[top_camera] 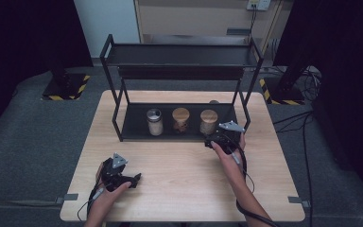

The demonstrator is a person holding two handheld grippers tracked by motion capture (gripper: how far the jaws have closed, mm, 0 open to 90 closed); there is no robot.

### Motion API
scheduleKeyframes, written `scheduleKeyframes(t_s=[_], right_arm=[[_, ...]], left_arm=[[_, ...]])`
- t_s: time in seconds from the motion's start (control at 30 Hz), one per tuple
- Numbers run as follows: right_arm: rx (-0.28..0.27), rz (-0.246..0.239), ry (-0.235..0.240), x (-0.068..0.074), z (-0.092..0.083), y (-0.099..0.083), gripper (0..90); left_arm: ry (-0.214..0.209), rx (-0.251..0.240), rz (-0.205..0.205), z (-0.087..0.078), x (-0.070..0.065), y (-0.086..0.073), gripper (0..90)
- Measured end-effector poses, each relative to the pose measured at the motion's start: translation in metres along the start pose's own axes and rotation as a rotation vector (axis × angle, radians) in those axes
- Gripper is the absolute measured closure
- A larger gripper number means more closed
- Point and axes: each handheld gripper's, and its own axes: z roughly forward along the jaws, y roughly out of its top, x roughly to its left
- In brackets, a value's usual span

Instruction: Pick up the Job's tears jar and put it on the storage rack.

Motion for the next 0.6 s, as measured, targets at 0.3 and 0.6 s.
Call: scheduleKeyframes(t_s=[0.3, 0.6], right_arm=[[-0.008, -0.011, 0.019, 0.001, -0.007, -0.001, 4.2], [-0.017, -0.043, 0.031, 0.004, -0.014, -0.002, 4.3]], left_arm=[[0.0, 0.0, 0.0, 0.0, 0.0, 0.0, 0.0], [-0.001, 0.0, 0.001, 0.0, 0.0, 0.0, 0.0]])
